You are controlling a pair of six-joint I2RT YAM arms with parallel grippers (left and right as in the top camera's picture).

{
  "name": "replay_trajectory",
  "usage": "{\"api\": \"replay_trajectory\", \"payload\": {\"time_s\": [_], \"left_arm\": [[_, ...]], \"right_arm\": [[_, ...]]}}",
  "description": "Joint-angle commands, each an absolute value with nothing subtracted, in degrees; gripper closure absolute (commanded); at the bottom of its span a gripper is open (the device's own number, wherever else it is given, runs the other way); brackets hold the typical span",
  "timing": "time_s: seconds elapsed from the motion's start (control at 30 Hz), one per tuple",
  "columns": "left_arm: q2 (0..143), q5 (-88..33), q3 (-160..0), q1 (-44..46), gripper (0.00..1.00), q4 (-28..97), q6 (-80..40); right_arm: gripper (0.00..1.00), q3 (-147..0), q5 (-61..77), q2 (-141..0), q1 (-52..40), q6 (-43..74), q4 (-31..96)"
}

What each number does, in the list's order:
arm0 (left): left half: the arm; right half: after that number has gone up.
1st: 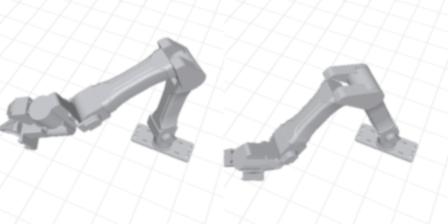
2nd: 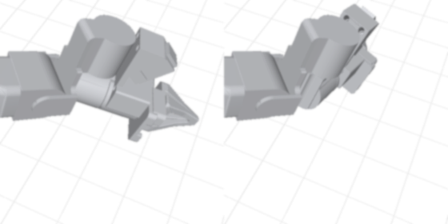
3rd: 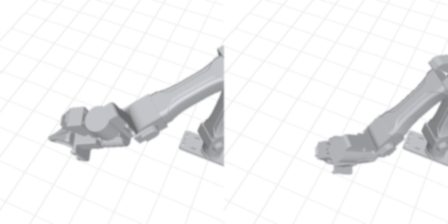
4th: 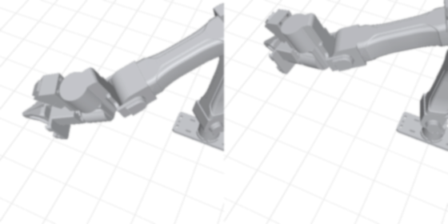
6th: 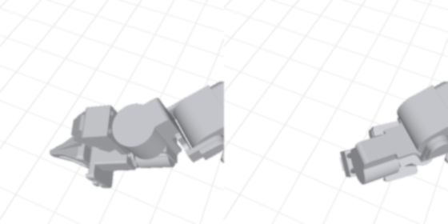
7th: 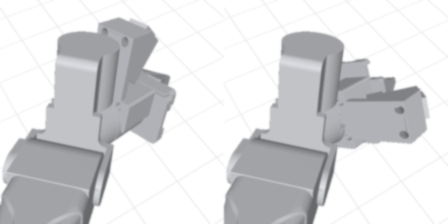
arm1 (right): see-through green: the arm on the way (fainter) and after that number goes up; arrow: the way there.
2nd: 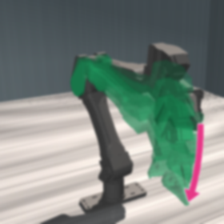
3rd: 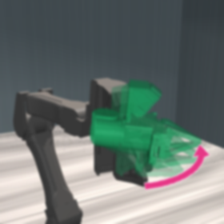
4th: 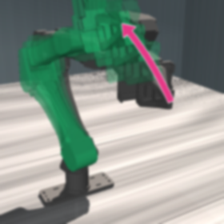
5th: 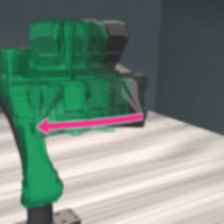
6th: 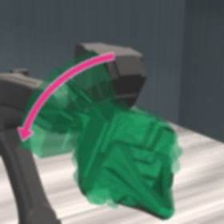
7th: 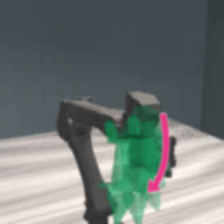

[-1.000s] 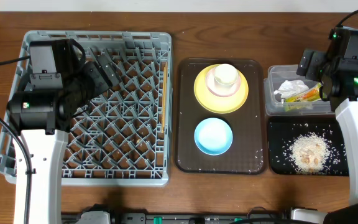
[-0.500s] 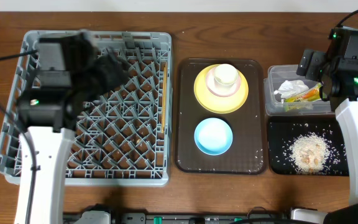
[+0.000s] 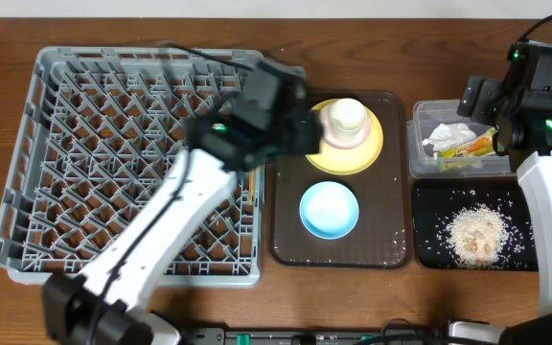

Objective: Sort waste into correct bins and load items into the dishwasher rack
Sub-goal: 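Swing the left gripper from the rack over the yellow plate's cups, then lower the left gripper into the white cup and grip its rim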

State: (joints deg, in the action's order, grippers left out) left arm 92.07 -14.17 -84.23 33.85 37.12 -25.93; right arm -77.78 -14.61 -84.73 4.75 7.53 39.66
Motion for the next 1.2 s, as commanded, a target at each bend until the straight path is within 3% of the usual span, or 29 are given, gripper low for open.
{"api": "replay_trajectory", "payload": {"time_s": [0.0, 0.13, 0.3, 0.53, 0.67, 0.83, 1.17], "left_arm": [[93.06, -13.34, -84.62, 35.53, 0.39, 33.15, -26.7], [94.98, -10.17, -84.62, 38.74, 0.56, 26.24, -26.17], [99.11, -6.85, -85.62, 41.36, 0.53, 24.14, -23.4], [105.86, -2.74, -99.57, 38.39, 0.52, 47.53, -23.42], [106.13, 0.32, -99.81, 34.28, 0.55, 55.86, -26.87], [108.36, -10.2, -94.65, 30.52, 0.55, 52.82, -28.69], [117.3, -10.48, -92.73, 32.23, 0.65, 44.58, -32.29]], "right_arm": [[0.01, -78.32, -14.74, -83.99, 5.06, 8.1, 39.7], [0.01, -78.32, -14.74, -83.99, 5.06, 8.1, 39.68], [0.01, -78.32, -14.74, -83.99, 5.06, 8.1, 39.68], [0.01, -78.32, -14.74, -83.99, 5.06, 8.1, 39.68], [0.01, -78.32, -14.74, -83.99, 5.06, 8.1, 39.7], [0.01, -78.32, -14.74, -83.99, 5.06, 8.12, 39.68], [0.01, -78.32, -14.74, -83.99, 5.06, 8.1, 39.68]]}}
